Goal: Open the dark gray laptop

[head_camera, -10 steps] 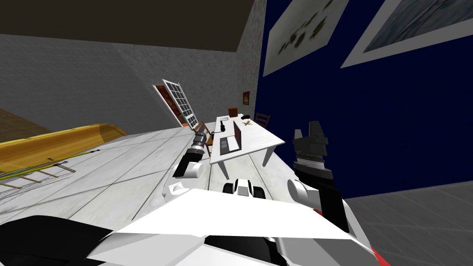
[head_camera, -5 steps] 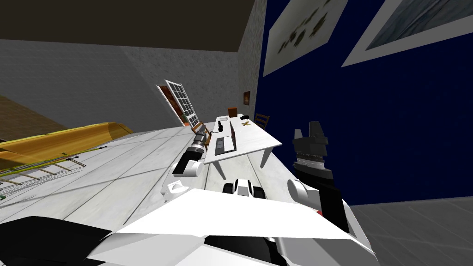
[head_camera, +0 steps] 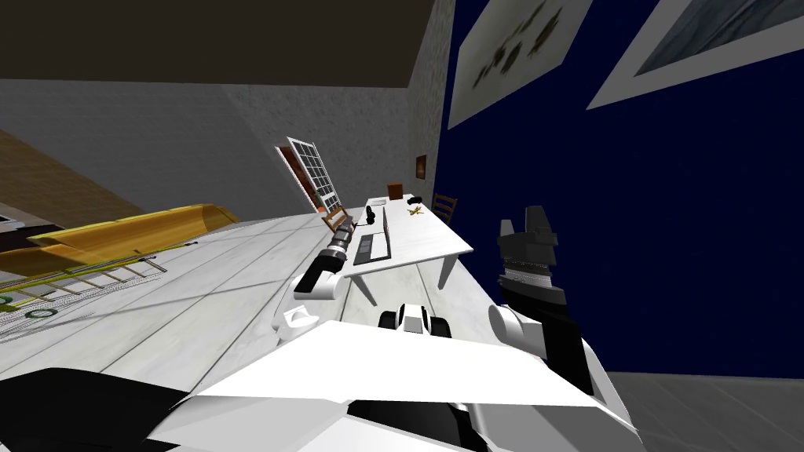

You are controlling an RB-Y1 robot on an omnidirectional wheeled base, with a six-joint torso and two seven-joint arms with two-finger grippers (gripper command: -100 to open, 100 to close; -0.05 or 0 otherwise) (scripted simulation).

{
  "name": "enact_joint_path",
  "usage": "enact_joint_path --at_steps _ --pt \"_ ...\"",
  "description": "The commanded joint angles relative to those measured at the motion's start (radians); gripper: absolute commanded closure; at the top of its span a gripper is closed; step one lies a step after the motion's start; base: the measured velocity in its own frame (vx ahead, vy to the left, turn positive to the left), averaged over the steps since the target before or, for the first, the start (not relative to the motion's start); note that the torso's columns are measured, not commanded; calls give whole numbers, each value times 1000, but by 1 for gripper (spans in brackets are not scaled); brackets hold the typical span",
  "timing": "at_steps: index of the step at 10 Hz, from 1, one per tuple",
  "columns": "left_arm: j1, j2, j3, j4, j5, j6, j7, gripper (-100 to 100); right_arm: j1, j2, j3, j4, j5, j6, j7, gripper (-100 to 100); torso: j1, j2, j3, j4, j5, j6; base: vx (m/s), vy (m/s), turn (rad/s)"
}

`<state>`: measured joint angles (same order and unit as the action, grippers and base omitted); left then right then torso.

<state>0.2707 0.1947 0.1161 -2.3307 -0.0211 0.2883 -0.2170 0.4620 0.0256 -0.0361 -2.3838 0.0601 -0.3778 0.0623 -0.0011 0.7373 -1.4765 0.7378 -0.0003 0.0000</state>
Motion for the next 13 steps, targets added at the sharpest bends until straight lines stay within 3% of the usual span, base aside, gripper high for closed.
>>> enact_joint_path --at_steps 1,7,9,10,11,12,13 --pt "0 35 -1 4 -12 69 3 -100 0 0 0 0 0 0 0 0 0 0 0 0 0 0 85 -226 111" --pt "12 91 -13 24 -47 206 15 -100 0 0 0 0 0 0 0 0 2 0 0 0 1 0 64 -230 104" --pt "16 87 -16 15 -50 210 14 -100 0 0 0 0 0 0 0 0 1 1 1 0 0 0 24 -154 56" --pt "20 92 -13 -15 -51 242 11 -100 0 0 0 0 0 0 0 0 8 2 2 1 2 0 110 1 -35" --pt "21 88 -16 -4 -52 227 13 -100 0 0 0 0 0 0 0 0 11 -3 -1 0 3 0 70 7 -8" --pt "21 88 -16 -7 -52 230 12 100 0 -1 0 0 0 0 0 0 6 0 -1 0 2 0 9 1 2" --pt "10 62 -15 9 -29 216 42 100 0 0 0 0 0 0 0 0 2 3 2 1 1 0 -17 79 57"
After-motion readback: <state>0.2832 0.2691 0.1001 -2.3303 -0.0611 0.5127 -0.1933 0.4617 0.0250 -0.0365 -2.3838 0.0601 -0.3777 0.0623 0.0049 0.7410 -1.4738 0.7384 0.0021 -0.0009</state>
